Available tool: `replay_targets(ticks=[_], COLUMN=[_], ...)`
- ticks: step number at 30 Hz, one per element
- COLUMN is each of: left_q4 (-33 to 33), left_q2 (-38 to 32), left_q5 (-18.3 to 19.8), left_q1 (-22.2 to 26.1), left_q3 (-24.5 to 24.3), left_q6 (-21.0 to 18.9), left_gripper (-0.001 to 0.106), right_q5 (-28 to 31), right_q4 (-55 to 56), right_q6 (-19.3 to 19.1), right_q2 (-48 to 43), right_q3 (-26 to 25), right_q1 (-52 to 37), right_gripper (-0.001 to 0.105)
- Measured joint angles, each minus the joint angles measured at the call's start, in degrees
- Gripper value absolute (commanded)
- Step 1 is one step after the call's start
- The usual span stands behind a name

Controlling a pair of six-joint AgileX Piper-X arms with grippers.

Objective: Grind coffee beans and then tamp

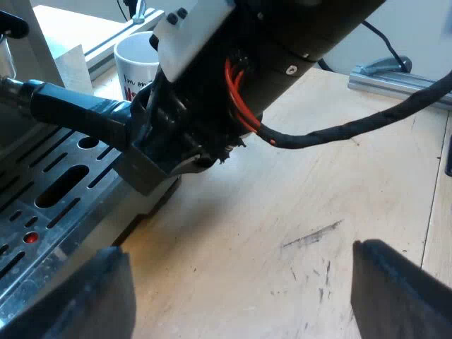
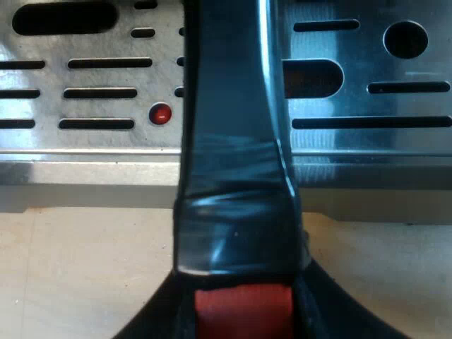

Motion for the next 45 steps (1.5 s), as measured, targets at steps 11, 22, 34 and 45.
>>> replay_targets(ticks=[11, 22, 34, 45], left_q4=[0.00, 0.00, 0.00, 1.34], left_q2=[0.00, 0.00, 0.00, 0.00], left_q5=[0.00, 0.00, 0.00, 0.00], left_q1=[0.00, 0.00, 0.00, 0.00], left_q3=[0.00, 0.00, 0.00, -4.56], left_q6=[0.00, 0.00, 0.00, 0.00], left_gripper=[0.066, 0.066, 0.066, 0.066], right_q5=[-0.16, 0.64, 0.85, 1.95], right_q4=[2.63, 6.61, 8.98, 13.39], right_q6=[1.28, 3.21, 5.24, 4.83], right_q2=[-1.40, -2.94, -2.96, -8.00], right_q3=[0.00, 0.16, 0.31, 0.31], right_q1=[0.98, 4.16, 8.54, 10.55], right_gripper=[0.000, 0.000, 0.000, 0.000])
